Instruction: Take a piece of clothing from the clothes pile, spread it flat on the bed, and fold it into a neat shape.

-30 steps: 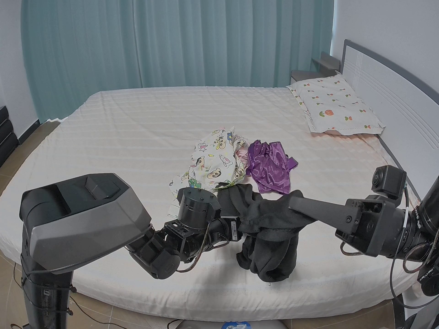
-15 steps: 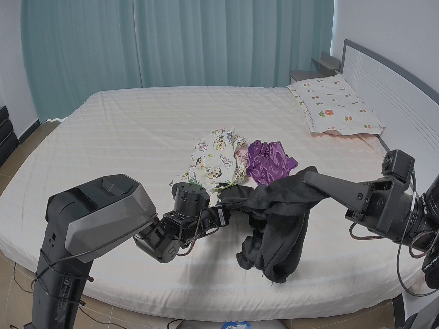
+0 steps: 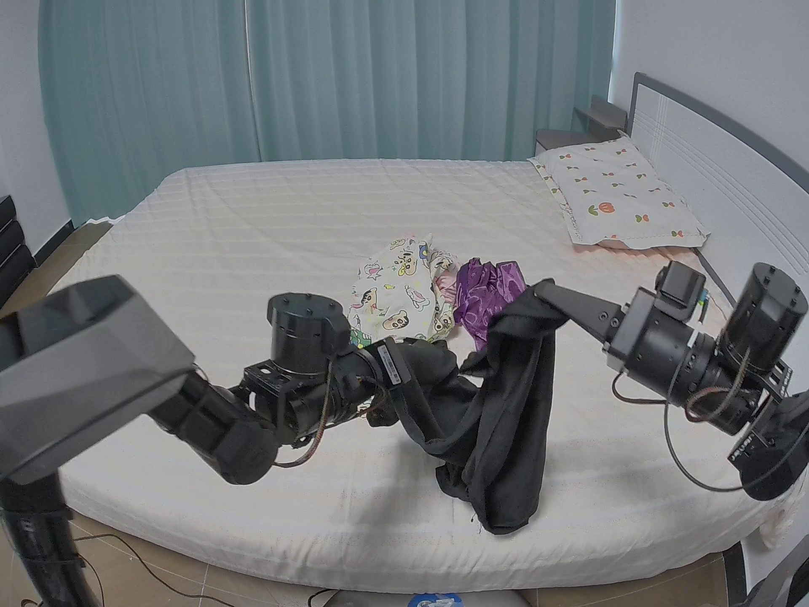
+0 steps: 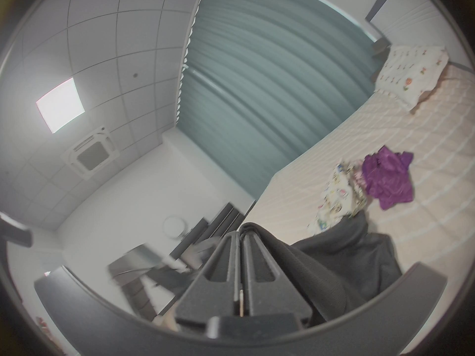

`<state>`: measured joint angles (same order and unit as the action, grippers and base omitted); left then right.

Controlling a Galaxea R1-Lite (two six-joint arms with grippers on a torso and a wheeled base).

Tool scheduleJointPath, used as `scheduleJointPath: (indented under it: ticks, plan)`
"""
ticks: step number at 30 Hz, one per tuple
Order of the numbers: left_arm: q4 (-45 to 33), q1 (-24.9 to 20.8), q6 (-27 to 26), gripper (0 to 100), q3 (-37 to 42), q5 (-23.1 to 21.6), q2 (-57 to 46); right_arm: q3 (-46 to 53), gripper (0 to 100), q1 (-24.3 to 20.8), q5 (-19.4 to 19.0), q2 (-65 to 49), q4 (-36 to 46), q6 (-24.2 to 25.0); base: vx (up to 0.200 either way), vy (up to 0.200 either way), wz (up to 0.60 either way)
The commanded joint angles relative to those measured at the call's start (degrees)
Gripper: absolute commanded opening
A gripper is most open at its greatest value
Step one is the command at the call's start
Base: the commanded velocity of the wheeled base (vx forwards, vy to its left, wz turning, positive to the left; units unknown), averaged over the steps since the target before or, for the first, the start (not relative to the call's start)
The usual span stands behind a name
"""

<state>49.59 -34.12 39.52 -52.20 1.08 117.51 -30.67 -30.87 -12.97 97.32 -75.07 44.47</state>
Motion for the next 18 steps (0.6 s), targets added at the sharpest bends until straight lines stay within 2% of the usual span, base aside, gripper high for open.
scheduleJointPath:
  ticks: [1,8,11,15,18]
  plan:
    - [-3.36,-2.35,0.91,0,6.41,1.55,-21.09,-10.2,0,0.63,8.22,2.79,0.01,-0.44,0.0,0.0,0.0]
    - [-3.27,-1.65,1.35,0,12.56,2.25,-19.77,-3.25,0,2.39,6.73,2.53,0.01,-1.05,0.0,0.0,0.0]
    - [-3.1,-1.56,4.07,0,13.44,2.17,-17.13,0.7,0,2.65,4.27,5.6,-1.31,-0.79,0.0,0.0,0.0]
    - [-3.19,0.11,9.26,0,13.7,1.29,-16.17,0.61,0,2.57,4.62,8.77,-2.71,-0.53,0.0,0.0,0.0]
    - [-3.19,0.99,10.66,0,13.7,1.29,-14.76,0.44,0,2.57,4.53,10.08,-3.77,-0.53,0.0,0.0,0.0]
